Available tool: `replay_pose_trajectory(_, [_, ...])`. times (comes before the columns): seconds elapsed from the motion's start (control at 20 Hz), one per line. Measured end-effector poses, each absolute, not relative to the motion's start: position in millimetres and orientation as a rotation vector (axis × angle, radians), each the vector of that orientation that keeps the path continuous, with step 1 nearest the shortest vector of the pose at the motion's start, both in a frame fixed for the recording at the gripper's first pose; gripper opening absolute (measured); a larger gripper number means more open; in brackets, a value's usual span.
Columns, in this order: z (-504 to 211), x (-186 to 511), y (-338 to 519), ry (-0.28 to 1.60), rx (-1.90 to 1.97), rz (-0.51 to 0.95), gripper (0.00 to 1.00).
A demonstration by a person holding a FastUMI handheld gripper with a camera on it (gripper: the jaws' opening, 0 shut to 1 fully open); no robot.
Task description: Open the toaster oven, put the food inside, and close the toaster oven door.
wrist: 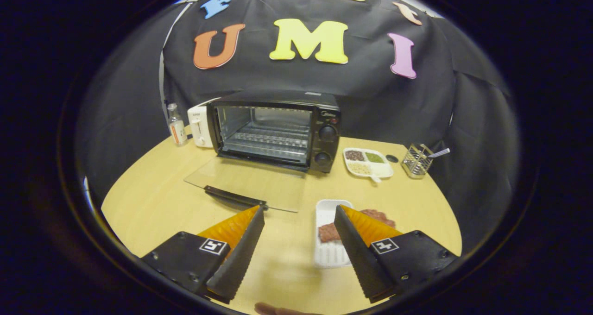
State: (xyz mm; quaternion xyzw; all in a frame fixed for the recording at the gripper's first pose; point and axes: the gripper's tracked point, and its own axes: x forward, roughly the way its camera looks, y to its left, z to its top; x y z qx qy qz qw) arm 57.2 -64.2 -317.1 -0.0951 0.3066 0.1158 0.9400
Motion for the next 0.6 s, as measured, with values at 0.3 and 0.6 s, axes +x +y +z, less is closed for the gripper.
replay_pose_trajectory(0.3, [-319.4,65.6,-144.2,0.720,-0.150,0.298,0.97])
replay_pose_trajectory(0.6, [-345.9,84.6,-171.2,0.818,0.060,0.402,0.90])
